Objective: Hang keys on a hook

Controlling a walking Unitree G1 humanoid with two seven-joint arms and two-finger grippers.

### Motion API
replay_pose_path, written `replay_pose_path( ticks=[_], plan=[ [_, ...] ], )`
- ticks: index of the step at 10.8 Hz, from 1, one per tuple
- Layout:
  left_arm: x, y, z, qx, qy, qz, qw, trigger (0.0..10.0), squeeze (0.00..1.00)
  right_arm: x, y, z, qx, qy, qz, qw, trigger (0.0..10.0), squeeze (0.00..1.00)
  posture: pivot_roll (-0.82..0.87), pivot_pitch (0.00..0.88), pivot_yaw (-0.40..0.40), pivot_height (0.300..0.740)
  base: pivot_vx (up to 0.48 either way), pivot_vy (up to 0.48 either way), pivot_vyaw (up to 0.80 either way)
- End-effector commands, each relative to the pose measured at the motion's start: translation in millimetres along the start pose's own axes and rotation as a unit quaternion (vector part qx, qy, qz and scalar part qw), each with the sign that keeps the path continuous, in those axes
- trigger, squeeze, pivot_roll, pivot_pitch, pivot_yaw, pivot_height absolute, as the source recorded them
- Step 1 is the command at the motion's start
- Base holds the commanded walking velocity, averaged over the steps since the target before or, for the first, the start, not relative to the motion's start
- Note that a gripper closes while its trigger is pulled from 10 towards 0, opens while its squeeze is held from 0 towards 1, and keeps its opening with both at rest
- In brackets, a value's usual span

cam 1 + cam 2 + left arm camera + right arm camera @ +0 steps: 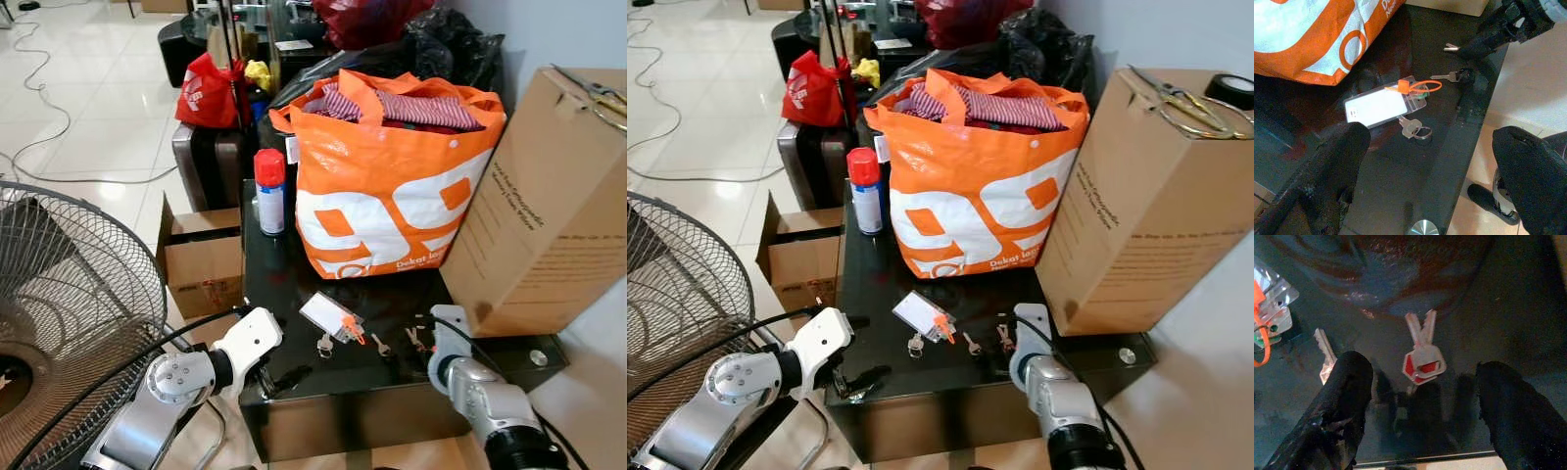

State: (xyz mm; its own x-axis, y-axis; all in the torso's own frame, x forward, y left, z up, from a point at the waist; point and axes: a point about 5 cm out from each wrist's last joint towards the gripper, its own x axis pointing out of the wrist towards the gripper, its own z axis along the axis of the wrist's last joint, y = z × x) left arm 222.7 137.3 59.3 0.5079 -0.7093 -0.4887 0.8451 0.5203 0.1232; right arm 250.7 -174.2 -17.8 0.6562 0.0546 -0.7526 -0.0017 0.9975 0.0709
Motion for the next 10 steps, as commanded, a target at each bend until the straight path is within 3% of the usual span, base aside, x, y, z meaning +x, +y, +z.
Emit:
replay_pose_path(
  ticks=[1,3,6,10],
  plan=[
    [-1.3,-0.8,3.6,0.003,-0.005,-0.002,1.0,10.0,0.0,0.8,-1.5,5.1,0.007,-0.01,-0.001,1.0,0.0,0.0,-0.04,0.009,-0.013,0.74,0.0,0.0,0.0],
    [-2.0,-1.5,3.1,0.001,-0.002,-0.003,1.0,10.0,0.0,6.4,-2.1,3.0,-0.009,-0.002,-0.013,1.0,0.3,0.0,-0.04,0.018,-0.017,0.74,0.0,0.0,0.0],
    [-3.4,-2.5,1.8,0.002,0.002,-0.005,1.0,10.0,0.0,11.6,-9.9,-8.0,-0.015,0.027,-0.046,0.998,0.0,0.0,-0.03,0.03,-0.02,0.74,0.0,0.0,0.0],
    [-3.8,-2.5,-2.2,0.002,0.007,-0.005,1.0,10.0,0.0,14.6,-9.2,-7.9,-0.006,0.024,-0.047,0.999,0.0,0.0,-0.03,0.032,-0.019,0.74,0.0,0.0,0.0]
  ],
)
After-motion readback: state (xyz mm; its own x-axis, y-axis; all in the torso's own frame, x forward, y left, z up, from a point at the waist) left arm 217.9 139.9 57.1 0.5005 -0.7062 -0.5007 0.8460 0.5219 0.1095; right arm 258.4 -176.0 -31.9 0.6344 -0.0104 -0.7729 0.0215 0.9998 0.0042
